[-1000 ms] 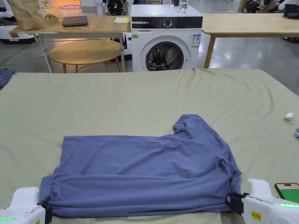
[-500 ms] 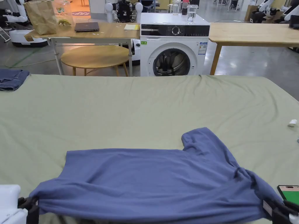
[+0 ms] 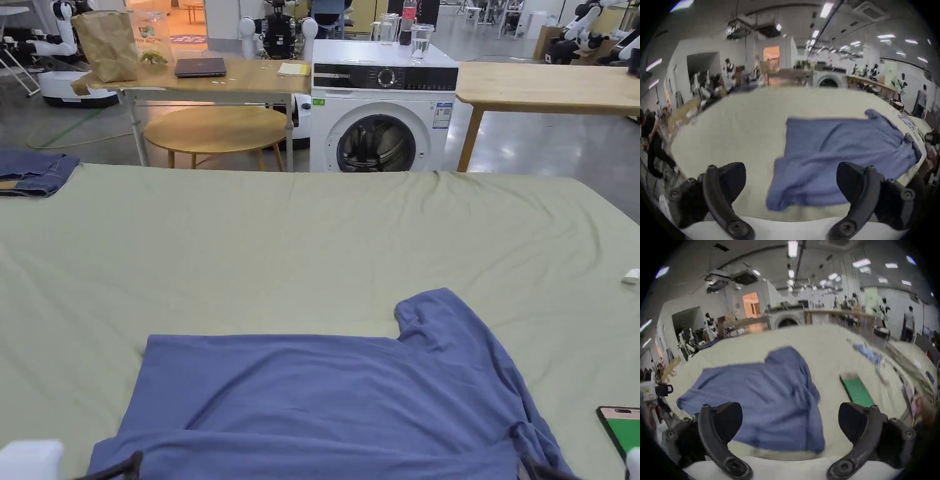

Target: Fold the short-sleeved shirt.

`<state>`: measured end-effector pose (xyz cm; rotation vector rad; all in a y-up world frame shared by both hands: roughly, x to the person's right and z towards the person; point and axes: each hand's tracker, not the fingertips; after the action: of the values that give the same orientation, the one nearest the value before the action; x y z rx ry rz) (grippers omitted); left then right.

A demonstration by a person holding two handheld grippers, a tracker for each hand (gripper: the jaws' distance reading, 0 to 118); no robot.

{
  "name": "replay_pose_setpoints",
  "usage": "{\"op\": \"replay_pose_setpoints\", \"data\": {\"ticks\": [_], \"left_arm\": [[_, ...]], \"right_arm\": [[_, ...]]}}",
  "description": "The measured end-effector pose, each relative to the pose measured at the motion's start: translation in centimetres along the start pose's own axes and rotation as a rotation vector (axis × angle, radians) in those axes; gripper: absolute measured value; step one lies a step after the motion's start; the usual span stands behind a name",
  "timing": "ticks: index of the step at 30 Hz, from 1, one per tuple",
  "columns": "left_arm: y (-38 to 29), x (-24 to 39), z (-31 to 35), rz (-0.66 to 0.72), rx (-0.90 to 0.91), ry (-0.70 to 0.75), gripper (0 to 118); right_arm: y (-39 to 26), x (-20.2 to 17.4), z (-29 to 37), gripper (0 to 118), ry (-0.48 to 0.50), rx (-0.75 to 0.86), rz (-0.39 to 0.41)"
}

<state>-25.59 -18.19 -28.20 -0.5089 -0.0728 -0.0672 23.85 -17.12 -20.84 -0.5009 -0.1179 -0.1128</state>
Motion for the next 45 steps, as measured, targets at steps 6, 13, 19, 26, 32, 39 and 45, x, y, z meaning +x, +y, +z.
{"op": "replay_pose_setpoints", "data": {"ticks": [6, 13, 19, 26, 32, 39, 45], "left_arm": [[5.2, 6.3, -2.2, -0.098, 0.074, -0.076, 96], [4.3, 7.2, -4.2, -0.064, -0.014, -0.119, 0], [3.7, 4.8, -7.7, -0.033, -0.104, -0.091, 0], [6.8, 1.5, -16.1, -0.055, -0.187, -0.031, 85], [8.3, -1.0, -26.3, -0.071, -0.28, 0.055, 117], [7.1, 0.2, -31.7, -0.136, -0.434, 0.023, 68], [8.9, 2.5, -26.7, -0.213, -0.322, -0.022, 0]], "right_arm": [[4.4, -6.6, -1.8, 104, 0.038, 0.108, 0.087], [2.9, -8.3, -3.3, 0, 0.047, 0.12, 0.105], [2.7, -7.2, -4.8, 0, 0.031, 0.086, 0.097], [2.9, -5.4, -7.4, 0, 0.008, 0.038, 0.093], [3.6, -3.2, -9.6, 0, -0.026, -0.01, 0.076], [6.0, 0.1, -14.7, 0, -0.084, -0.089, 0.076], [9.2, 3.6, -23.8, 62, -0.124, -0.225, 0.072]]}}
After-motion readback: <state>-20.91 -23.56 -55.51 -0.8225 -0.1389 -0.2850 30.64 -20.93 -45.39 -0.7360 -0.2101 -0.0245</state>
